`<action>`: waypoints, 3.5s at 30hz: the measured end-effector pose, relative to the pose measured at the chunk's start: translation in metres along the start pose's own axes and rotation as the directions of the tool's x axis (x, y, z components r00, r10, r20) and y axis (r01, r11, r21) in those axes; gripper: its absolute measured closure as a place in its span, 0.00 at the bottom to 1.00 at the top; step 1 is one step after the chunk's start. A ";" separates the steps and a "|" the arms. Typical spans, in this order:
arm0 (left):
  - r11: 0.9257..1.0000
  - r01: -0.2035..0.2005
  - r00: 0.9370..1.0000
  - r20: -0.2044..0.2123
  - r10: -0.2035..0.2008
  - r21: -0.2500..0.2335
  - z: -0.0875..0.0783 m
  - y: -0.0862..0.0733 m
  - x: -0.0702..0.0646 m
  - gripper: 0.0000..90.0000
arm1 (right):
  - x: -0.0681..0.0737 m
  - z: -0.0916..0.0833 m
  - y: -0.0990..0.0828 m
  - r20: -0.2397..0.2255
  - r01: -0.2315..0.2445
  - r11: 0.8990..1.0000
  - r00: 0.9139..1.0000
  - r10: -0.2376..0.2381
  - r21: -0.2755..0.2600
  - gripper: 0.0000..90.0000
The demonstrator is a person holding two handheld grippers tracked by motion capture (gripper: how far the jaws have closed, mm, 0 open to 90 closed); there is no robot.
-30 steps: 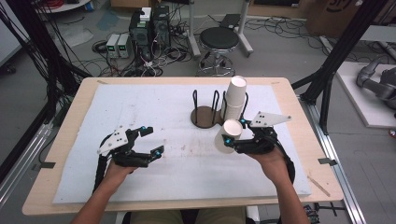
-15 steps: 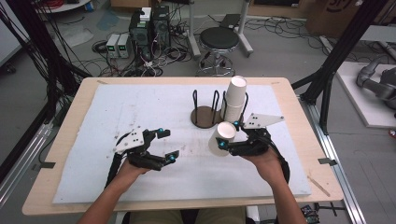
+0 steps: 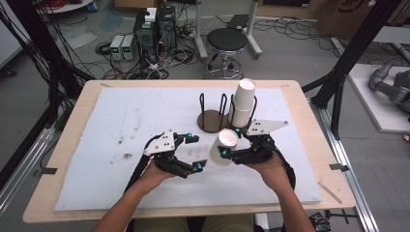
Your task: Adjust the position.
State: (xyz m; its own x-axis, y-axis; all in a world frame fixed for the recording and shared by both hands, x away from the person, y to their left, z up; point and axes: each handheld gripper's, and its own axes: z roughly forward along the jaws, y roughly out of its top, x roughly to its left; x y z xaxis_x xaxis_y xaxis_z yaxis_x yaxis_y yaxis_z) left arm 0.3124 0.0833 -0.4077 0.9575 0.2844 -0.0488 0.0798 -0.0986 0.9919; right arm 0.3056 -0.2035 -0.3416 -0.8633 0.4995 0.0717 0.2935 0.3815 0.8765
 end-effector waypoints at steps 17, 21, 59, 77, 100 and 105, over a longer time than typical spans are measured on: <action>1.000 -0.004 0.998 0.059 0.004 -0.001 0.031 -0.003 -0.003 0.16 | 0.008 0.005 0.002 -0.070 -0.005 1.000 0.998 0.004 -0.016 0.36; 1.000 -0.002 0.998 0.062 0.002 0.002 0.033 -0.004 -0.003 0.16 | 0.009 0.004 0.003 -0.083 -0.013 0.999 0.996 0.010 -0.030 0.36; 0.984 -0.085 0.996 0.054 0.077 0.155 0.019 0.009 -0.007 0.32 | 0.003 -0.006 0.001 -0.100 -0.017 0.996 0.995 0.008 -0.085 0.23; 0.899 -0.146 0.988 0.104 0.113 0.412 0.008 0.029 -0.001 0.32 | -0.008 -0.005 0.016 -0.196 0.223 0.971 0.959 -0.203 0.086 0.23; 0.876 -0.157 0.982 0.163 0.091 0.457 0.014 0.029 -0.005 0.32 | -0.001 0.035 0.026 -0.381 0.363 0.895 0.890 -0.251 0.259 0.37; 0.881 -0.155 0.982 0.169 0.087 0.447 0.015 0.029 -0.005 0.32 | -0.002 0.034 0.026 -0.388 0.366 0.895 0.886 -0.252 0.254 0.37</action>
State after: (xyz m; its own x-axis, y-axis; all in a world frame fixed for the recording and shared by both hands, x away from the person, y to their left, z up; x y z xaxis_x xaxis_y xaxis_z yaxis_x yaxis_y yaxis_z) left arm 0.3137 0.0650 -0.3806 0.9938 0.1093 0.0184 0.0459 -0.5573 0.8290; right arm 0.3287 -0.1680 -0.3350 -0.9986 0.0445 0.0273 0.0510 0.7221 0.6899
